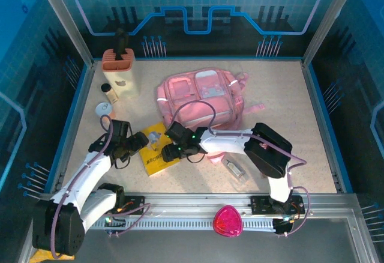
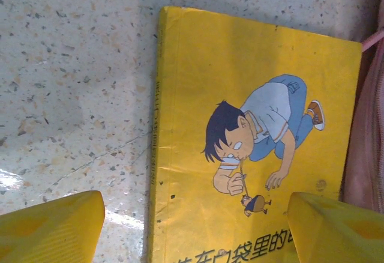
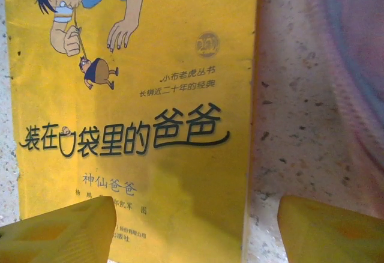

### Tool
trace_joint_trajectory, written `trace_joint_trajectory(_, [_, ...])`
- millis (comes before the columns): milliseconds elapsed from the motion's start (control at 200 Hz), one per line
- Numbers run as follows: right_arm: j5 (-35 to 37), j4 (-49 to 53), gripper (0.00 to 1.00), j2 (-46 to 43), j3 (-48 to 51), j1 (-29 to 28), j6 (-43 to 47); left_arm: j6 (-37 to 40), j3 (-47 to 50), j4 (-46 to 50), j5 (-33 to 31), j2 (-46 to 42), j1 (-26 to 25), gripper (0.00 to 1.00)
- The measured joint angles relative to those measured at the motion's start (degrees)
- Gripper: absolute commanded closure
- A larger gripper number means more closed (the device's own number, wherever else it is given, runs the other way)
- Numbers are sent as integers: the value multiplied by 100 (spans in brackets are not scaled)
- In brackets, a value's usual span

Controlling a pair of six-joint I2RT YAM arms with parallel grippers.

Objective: Pack the student bag

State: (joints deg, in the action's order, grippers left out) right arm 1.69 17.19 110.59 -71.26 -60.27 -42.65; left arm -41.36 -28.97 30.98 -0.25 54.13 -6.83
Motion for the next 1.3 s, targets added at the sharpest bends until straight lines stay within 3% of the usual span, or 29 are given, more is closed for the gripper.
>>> trace_joint_trajectory(385, [90,271,29,232,-459,-568,-227,227,0,7,-79,197,111,25])
trace_joint_trajectory(765, [269,365,40,245,-459,-365,-776,431,17,-313,459,625,175,32])
trace_joint_trajectory(1301, [240,422,35,584,-754,-304,-793,404,98,-492,573,852,175,35])
